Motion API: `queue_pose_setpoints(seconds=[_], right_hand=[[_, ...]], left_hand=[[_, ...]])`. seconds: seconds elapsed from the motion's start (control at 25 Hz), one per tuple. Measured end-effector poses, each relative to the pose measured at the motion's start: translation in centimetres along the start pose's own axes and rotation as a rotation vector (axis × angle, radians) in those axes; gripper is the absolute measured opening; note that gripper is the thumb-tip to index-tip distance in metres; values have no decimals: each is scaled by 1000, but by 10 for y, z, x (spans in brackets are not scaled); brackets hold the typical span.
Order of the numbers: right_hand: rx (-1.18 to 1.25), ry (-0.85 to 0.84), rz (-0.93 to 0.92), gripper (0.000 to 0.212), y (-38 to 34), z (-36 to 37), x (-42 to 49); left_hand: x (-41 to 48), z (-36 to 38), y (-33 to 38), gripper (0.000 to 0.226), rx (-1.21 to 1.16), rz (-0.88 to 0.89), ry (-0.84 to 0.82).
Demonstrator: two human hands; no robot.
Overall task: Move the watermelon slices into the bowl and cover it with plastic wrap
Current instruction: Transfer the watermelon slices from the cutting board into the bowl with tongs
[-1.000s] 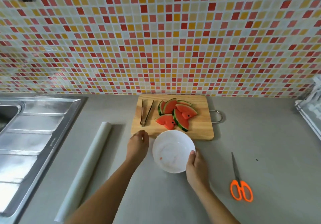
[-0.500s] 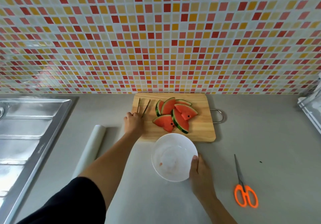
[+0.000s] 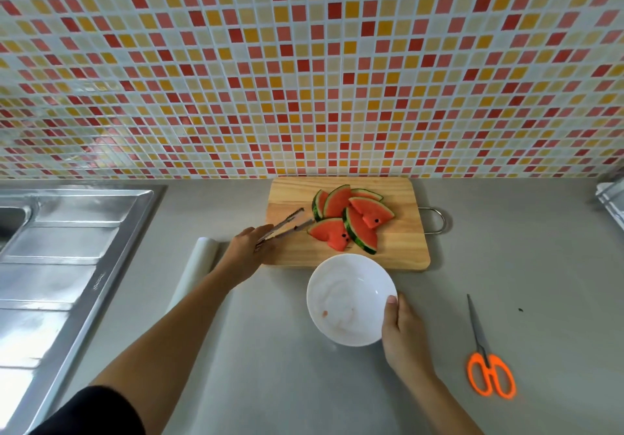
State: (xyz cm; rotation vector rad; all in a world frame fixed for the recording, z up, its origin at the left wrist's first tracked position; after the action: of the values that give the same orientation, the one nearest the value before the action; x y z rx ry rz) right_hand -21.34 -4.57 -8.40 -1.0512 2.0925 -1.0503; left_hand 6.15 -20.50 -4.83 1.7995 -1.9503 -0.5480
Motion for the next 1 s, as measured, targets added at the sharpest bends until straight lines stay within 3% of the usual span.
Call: queue_pose_setpoints(seconds=[0.44,1.0], right_hand=[[15,-6,-7,30,-2,-3,-1],[0,3,-11,34,-2,-2,-1]], left_hand=[[-6,15,13,40,6,98,-131],[-14,11,23,43,2,181,-83]])
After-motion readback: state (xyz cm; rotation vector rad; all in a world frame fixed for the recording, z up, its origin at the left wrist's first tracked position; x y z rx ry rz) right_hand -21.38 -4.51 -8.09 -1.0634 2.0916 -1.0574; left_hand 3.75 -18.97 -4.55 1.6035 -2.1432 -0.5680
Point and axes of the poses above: each hand's wrist, its own x-axis towards the middle knuckle, its own z-axis out of the palm, y = z × x, the point moved 7 cm from there along x, towards the middle knuckle, and after that the axes turned 10 degrees about y, right-handed, at the moved point
